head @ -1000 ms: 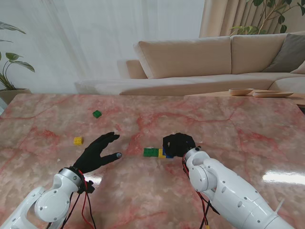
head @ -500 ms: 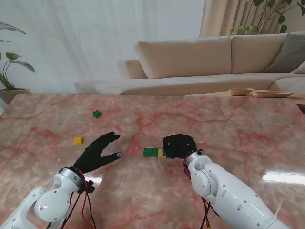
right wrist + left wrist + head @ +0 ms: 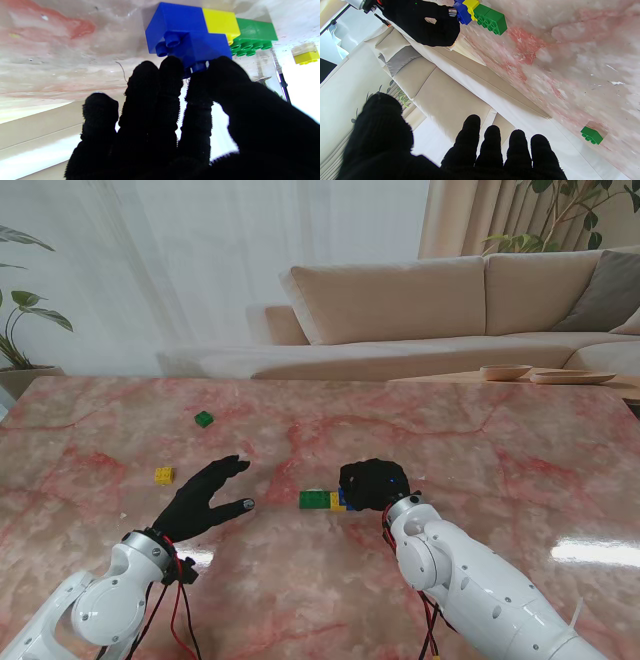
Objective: Build a two-level staggered structure with toy bricks
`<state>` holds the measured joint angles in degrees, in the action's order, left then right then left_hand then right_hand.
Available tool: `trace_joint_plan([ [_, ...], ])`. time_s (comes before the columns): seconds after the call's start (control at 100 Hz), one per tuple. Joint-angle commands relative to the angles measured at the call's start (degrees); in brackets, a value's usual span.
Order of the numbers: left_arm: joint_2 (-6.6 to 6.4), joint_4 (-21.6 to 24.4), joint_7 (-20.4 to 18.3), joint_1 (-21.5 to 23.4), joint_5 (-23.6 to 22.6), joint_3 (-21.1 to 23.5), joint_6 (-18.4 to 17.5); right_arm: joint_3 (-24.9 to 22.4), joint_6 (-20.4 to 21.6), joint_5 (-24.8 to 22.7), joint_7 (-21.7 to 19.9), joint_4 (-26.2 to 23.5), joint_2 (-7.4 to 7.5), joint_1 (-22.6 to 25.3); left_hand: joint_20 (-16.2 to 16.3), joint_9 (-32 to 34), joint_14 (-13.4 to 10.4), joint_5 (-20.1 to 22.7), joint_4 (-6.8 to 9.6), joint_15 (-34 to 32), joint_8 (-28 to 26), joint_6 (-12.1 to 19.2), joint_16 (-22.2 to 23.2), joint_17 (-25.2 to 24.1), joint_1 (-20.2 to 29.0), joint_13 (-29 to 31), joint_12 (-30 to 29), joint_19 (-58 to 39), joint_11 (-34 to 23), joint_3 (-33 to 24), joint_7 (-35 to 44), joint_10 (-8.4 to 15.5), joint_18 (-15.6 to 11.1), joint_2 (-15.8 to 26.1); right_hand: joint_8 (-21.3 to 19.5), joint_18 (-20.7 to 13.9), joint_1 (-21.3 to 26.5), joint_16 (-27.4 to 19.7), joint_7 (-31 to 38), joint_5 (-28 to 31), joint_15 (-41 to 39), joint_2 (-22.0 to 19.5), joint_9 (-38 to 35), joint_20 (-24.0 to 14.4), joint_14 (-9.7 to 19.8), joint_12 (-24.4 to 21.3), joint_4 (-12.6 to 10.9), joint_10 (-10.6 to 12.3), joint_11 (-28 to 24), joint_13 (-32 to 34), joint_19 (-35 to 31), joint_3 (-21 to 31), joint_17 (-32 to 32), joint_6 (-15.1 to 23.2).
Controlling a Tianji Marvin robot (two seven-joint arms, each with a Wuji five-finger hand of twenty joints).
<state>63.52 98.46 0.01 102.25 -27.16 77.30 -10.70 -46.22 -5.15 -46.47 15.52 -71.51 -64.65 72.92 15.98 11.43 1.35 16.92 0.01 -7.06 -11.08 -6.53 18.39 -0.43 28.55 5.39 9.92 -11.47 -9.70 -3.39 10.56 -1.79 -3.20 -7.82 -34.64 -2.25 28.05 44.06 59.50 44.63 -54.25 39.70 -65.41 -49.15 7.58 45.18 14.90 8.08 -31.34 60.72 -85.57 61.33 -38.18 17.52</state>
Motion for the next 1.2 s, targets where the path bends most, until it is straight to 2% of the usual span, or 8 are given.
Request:
trace_joint_plan([
  [0.0, -0.02, 0.2, 0.0, 0.6, -0.1, 0.1, 0.0, 0.8, -0.6, 0.0, -1.4, 2.2, -0.18, 1.2, 0.2, -0.4, -2.9, 1.2, 0.77, 1.7, -0.3, 0.8, -0.8, -0.5, 0.4, -0.4, 0.6, 1.0, -0.8, -0.6, 0.2, 0.9, -1.8, 1.6, 8.7, -1.0, -0.7, 0.6, -10.5, -1.8, 0.5, -1.1, 1.6, -1.1, 2.1, -1.1, 1.1, 0.4, 3.5, -1.3, 0.4, 0.5, 0.5, -5.4],
  [0.45, -0.05, 0.6, -0.3, 0.9, 0.0, 0.4, 0.2, -0.6, 0.3, 0.1, 3.7, 2.0, -1.1, 1.9, 0.3, -0.4, -2.9, 1.1, 0.72, 1.6, -0.2, 1.0, -0.8, -0.4, 0.3, -0.4, 0.6, 0.6, -0.8, -0.6, 0.1, 0.9, -1.7, 1.6, 6.5, -1.8, -2.2, 0.5, -14.2, -3.0, 1.5, -2.9, 4.6, -1.8, 2.8, -2.3, 0.2, 1.1, 2.5, -3.7, 1.9, -1.1, 2.3, -5.5],
  [0.85, -0.02, 0.9, -0.1, 1.2, -0.2, 0.7, 0.2, -5.5, -0.4, -1.3, 5.1, -6.0, -1.05, 6.7, 0.3, -0.4, -2.9, 1.2, 0.72, 1.5, -0.3, 1.0, -0.8, -0.4, 0.3, -0.3, 0.7, 0.0, -0.9, -0.7, 0.2, 0.8, -1.6, 1.5, 4.9, -2.3, -2.5, 0.7, -14.5, -2.5, 0.9, -4.0, 4.8, -2.2, 2.8, -2.8, -0.3, 1.4, 0.9, -4.0, 1.6, -3.8, 2.5, -5.0],
  [0.92, -0.01, 1.0, -0.1, 1.2, -0.2, 0.7, 0.3, -6.2, -0.3, -1.7, 5.2, -6.9, -0.91, 7.4, 0.3, -0.4, -2.9, 1.2, 0.72, 1.6, -0.2, 0.9, -0.8, -0.4, 0.3, -0.3, 0.6, 0.0, -0.9, -0.7, 0.2, 1.0, -1.7, 1.6, 1.3, -2.4, -3.6, 0.6, -20.4, -3.4, 2.5, -5.5, 8.4, -2.1, 2.8, -5.6, -2.3, 1.7, 0.7, -7.0, 3.9, -6.4, 4.8, -6.3],
  [0.98, -0.01, 1.0, -0.1, 1.3, -0.1, 0.7, 0.4, -6.8, -0.5, -2.6, 4.2, -7.8, -0.53, 7.8, 0.2, -0.4, -2.9, 1.1, 0.71, 1.6, -0.2, 0.9, -0.9, -0.4, 0.3, -0.4, 0.7, 0.0, -0.9, -0.7, 0.2, 0.9, -1.6, 1.5, -4.3, -2.4, -6.2, 0.5, -28.8, -5.1, 4.3, -6.5, 13.4, -2.5, 2.7, -7.9, -7.6, 1.6, 1.0, -11.3, 6.8, -7.9, 8.1, -8.5],
  [1.04, -0.05, 1.1, -0.3, 1.3, -0.1, 0.8, 0.5, -7.3, -0.4, -3.4, 3.1, -8.2, -0.13, 8.0, 0.2, -0.5, -3.0, 1.1, 0.71, 1.6, -0.2, 0.9, -0.9, -0.5, 0.3, -0.4, 0.6, 0.0, -0.8, -0.7, 0.2, 0.9, -1.6, 1.6, -3.8, -2.9, -6.5, 0.1, -34.0, -10.0, 6.4, -6.6, 20.3, -2.8, 2.5, -8.4, -8.0, 1.0, 2.4, -17.3, 9.5, -12.5, 12.0, -10.4],
  [1.12, -0.06, 1.3, -0.4, 1.3, -0.2, 1.0, 0.5, -7.7, -0.3, -4.9, 0.7, -8.4, 0.6, 8.0, 0.2, -0.4, -3.0, 1.2, 0.71, 1.6, -0.2, 0.9, -0.9, -0.4, 0.3, -0.3, 0.6, 0.0, -0.8, -0.7, 0.2, 0.9, -1.6, 1.5, -1.7, -3.4, -6.7, -0.8, -40.7, -16.3, 9.1, -8.2, 31.9, -4.0, 2.1, -9.7, -9.5, -0.5, 4.3, -26.9, 14.2, -23.0, 17.7, -13.8],
  [1.19, -0.07, 1.4, -0.4, 1.3, -0.3, 1.1, 0.6, -7.6, -0.1, -5.5, -1.1, -7.7, 1.05, 7.3, 0.1, -0.4, -2.9, 1.1, 0.7, 1.6, -0.2, 0.9, -0.9, -0.5, 0.3, -0.4, 0.6, 0.0, -0.8, -0.7, 0.2, 0.9, -1.6, 1.5, -0.5, -3.9, -8.2, -1.6, -44.2, -20.9, 10.3, -6.4, 40.1, -4.0, 1.6, -10.1, -10.8, -1.8, 5.0, -34.2, 17.9, -25.9, 22.2, -16.3],
])
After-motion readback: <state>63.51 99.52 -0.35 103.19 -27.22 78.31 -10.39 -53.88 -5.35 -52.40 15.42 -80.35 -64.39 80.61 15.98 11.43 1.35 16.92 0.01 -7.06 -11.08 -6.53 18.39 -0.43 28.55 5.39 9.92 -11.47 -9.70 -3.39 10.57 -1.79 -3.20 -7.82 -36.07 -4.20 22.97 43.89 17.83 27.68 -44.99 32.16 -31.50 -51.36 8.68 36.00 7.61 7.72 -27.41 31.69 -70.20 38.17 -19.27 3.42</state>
